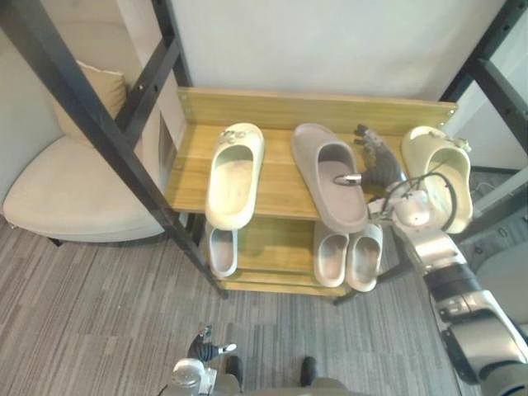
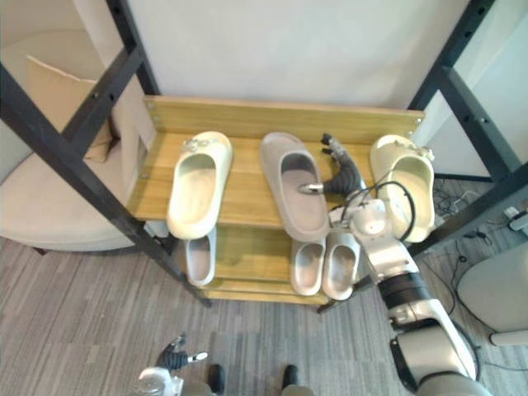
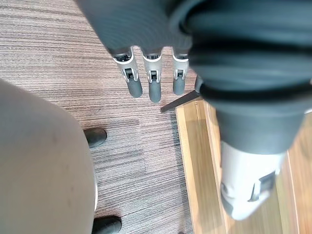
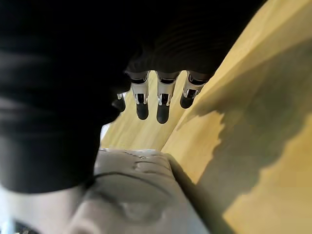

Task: Organize the slippers on the shoe rack

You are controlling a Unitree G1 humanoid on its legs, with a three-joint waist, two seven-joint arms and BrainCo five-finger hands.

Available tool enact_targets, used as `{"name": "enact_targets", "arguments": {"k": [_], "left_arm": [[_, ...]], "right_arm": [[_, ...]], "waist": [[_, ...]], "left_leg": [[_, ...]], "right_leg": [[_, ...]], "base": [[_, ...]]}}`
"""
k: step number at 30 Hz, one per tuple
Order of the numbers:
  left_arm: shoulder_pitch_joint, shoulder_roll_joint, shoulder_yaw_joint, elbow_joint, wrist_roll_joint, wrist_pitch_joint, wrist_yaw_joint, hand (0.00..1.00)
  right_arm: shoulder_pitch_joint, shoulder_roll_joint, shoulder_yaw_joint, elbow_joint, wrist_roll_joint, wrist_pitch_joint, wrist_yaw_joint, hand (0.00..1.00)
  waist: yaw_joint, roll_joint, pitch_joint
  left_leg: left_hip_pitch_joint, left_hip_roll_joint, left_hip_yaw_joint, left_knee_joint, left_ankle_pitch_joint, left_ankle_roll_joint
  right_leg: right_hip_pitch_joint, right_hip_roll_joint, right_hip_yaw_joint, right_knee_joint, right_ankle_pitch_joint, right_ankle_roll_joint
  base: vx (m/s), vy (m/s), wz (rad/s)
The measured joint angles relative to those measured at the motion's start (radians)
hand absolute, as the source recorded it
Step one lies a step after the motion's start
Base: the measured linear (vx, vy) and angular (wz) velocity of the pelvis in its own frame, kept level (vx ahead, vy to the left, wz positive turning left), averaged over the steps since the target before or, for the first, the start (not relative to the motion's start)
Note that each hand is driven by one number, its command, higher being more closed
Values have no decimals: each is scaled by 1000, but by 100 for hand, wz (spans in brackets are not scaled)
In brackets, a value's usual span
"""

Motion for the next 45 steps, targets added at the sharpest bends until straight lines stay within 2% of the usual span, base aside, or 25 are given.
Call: {"name": "enact_targets", "arguments": {"k": [5, 11, 20, 32, 38, 41, 45], "left_arm": [[-10, 4, 0, 0, -9, 0, 3, 0], [-16, 4, 0, 0, -9, 0, 7, 0], [-18, 9, 0, 0, -9, 1, 7, 0], [-17, 9, 1, 0, -8, 16, 2, 0], [-5, 9, 1, 4, -3, 18, -4, 0], [12, 9, 1, 4, 5, 18, -6, 0], [17, 8, 1, 6, 13, 18, -16, 0]], "right_arm": [[-60, 3, 27, 48, -1, 0, 1, 100], [-107, 12, 26, 92, 0, -3, -4, 100], [-94, 12, 22, 84, 0, -3, -3, 100], [147, 22, -59, -213, 2, -4, 9, 100], [261, 24, -117, -403, 2, -15, 14, 100], [342, 54, -179, -535, 2, -43, 14, 100], [427, 77, -225, -654, 2, -77, 14, 100]], "waist": [[8, -7, 19], [13, -7, 30], [15, -12, 35], [4, -16, 32], [-11, -17, 8], [-28, -16, -19], [-34, -17, -32]], "left_leg": [[0, 0, -2, -2, 7, -1], [17, -1, -12, -57, 47, -5], [37, -1, -19, -85, 69, -5], [49, -1, -6, -85, 68, -5], [52, -1, 2, -83, 69, -5], [52, -1, 2, -82, 69, -5], [54, 0, 2, -81, 69, -5]], "right_leg": [[0, 0, -2, 2, 0, -1], [-3, 1, -7, 2, 0, -1], [2, 1, -9, 11, -1, -2], [6, 1, 2, 12, -1, -1], [6, 1, 11, 11, -2, 0], [7, 1, 12, 10, -2, 0], [9, 1, 13, 9, -2, 0]], "base": [[-36, -12, 1], [-54, -23, 5], [-24, -7, 3], [-11, -2, -3], [-24, -5, -4], [0, 0, 0], [0, 0, 0]]}}
